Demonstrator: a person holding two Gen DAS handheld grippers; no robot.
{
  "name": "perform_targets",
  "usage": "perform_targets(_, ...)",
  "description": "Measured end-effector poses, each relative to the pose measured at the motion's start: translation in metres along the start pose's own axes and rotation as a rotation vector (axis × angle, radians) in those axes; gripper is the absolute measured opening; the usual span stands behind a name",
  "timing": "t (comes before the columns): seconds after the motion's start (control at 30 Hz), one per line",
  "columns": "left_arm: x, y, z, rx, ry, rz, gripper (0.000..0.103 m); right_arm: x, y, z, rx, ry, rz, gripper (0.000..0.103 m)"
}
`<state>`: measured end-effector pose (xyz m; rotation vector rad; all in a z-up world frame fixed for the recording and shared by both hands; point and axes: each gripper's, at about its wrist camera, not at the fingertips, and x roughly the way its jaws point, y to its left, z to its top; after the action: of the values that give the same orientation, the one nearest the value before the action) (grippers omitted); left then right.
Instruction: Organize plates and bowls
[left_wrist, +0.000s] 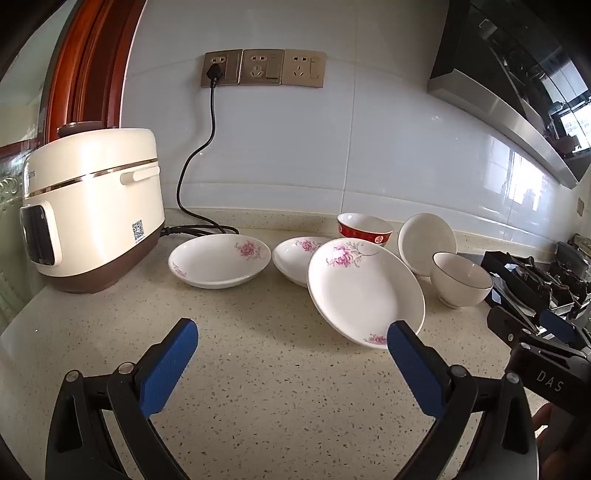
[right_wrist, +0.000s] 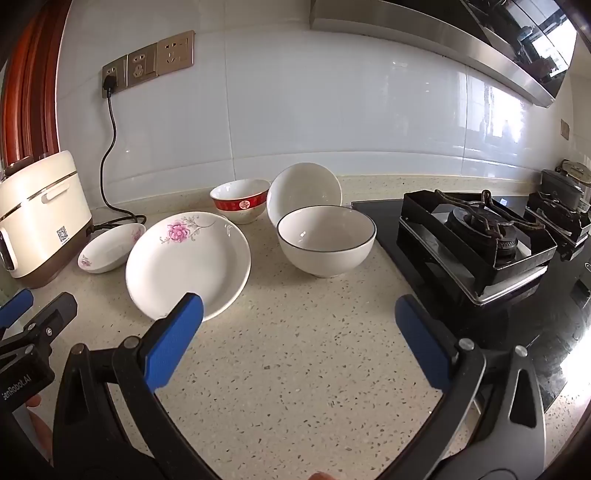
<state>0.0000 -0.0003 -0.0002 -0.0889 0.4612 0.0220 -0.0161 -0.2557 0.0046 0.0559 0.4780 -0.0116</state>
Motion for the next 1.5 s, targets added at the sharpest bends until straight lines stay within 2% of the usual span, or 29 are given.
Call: perform_targets(1.5, 0.0000, -0.0005, 0.0011, 0.006, -0.006, 0.007, 0.103, 0.0016, -0.0016, -0.0007, 0.002, 0.006, 0.003, 0.103)
